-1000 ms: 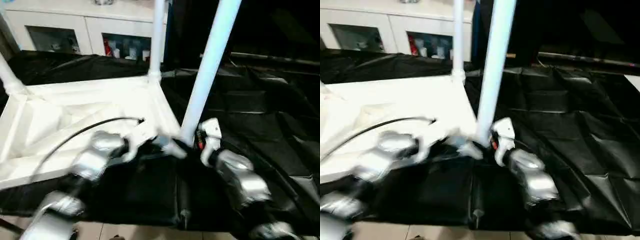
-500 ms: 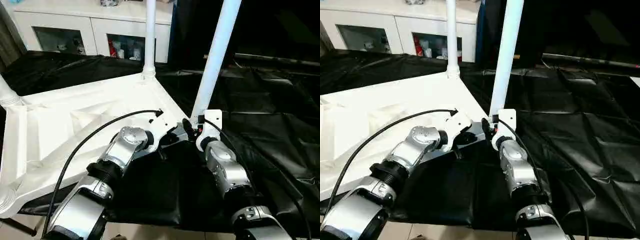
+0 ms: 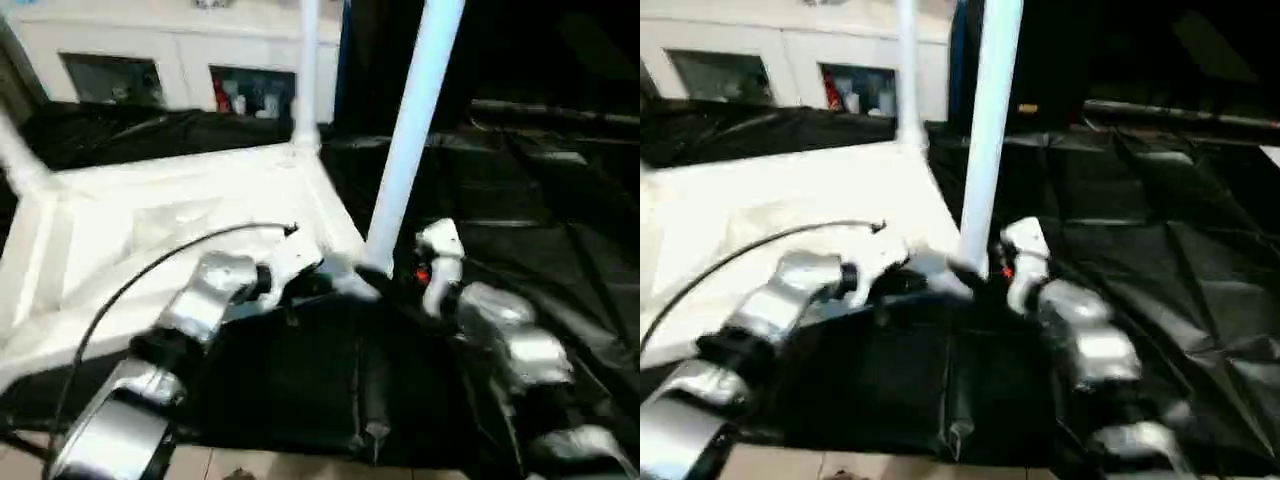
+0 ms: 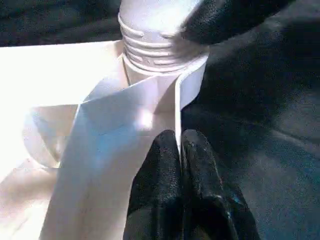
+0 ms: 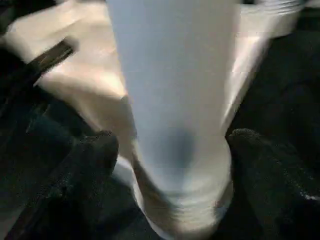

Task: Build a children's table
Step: Rotate leg to tighten

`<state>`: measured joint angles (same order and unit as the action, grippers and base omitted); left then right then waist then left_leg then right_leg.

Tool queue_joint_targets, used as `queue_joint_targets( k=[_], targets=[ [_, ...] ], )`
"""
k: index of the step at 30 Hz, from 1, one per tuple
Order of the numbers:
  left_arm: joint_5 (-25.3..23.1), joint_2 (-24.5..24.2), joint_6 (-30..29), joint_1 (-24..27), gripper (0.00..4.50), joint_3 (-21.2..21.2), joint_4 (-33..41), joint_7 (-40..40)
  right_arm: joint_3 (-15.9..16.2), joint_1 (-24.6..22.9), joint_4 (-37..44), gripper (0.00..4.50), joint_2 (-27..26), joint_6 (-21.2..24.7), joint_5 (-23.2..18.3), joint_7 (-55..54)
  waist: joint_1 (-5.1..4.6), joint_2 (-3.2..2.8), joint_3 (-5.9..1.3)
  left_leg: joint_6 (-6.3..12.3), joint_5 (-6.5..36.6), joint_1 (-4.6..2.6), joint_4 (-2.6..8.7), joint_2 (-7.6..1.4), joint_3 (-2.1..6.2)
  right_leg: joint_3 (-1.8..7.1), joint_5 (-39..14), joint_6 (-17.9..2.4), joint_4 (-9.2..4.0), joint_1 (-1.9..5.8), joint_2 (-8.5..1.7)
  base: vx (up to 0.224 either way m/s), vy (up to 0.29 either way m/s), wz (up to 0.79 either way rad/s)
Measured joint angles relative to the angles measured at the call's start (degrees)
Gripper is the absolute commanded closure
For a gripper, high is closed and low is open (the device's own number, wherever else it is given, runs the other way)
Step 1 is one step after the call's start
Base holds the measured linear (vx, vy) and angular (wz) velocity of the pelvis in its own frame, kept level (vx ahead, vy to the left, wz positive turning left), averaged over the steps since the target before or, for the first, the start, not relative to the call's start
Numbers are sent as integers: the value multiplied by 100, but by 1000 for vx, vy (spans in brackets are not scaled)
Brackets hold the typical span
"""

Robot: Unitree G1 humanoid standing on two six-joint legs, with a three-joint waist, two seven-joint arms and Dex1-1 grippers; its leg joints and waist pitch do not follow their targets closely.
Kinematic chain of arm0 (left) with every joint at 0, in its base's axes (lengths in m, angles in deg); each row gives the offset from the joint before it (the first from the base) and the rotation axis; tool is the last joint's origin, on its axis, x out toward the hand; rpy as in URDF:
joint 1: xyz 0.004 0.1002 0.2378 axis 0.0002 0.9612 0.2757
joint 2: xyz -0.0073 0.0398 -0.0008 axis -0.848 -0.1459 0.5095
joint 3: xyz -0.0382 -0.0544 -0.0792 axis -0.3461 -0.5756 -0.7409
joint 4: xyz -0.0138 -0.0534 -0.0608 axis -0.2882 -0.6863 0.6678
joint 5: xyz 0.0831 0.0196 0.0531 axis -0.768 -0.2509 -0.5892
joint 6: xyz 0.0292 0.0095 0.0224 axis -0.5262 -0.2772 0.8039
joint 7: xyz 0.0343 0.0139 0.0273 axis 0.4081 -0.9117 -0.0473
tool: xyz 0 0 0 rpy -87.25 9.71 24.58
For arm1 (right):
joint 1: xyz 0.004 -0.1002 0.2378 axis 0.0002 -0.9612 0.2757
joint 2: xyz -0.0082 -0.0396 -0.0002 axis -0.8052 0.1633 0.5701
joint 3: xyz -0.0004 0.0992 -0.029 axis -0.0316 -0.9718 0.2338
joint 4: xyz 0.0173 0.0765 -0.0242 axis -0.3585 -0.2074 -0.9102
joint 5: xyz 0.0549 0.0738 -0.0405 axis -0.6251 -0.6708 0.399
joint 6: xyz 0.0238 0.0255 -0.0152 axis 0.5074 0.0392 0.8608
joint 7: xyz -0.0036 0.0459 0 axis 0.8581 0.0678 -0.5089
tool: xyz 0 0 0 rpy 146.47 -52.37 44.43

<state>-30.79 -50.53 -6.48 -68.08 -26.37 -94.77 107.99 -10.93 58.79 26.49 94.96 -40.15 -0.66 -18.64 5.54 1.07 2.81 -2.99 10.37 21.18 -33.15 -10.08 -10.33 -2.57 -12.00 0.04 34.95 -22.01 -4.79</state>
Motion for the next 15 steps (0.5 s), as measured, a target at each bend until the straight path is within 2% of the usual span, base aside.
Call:
queue_joint_targets(
  k=[7, 15],
  targets=[
    [163, -159, -53, 171, 450, 37, 254, 622, 252, -101, 319, 57, 331, 262, -30, 731, 37, -34, 5, -1, -1, -3, -1, -1, -8, 1, 0, 0, 5, 0, -4, 0, 0, 0],
    [224, -216, -185, 255, 450, 58, 469, 799, 422, -186, 450, 57, 407, 342, -19, 973, 87, -48, 12, -1, -1, -1, -1, -2, -9, 0, -1, 0, 6, -3, -4, 0, 0, 0]
  ],
)
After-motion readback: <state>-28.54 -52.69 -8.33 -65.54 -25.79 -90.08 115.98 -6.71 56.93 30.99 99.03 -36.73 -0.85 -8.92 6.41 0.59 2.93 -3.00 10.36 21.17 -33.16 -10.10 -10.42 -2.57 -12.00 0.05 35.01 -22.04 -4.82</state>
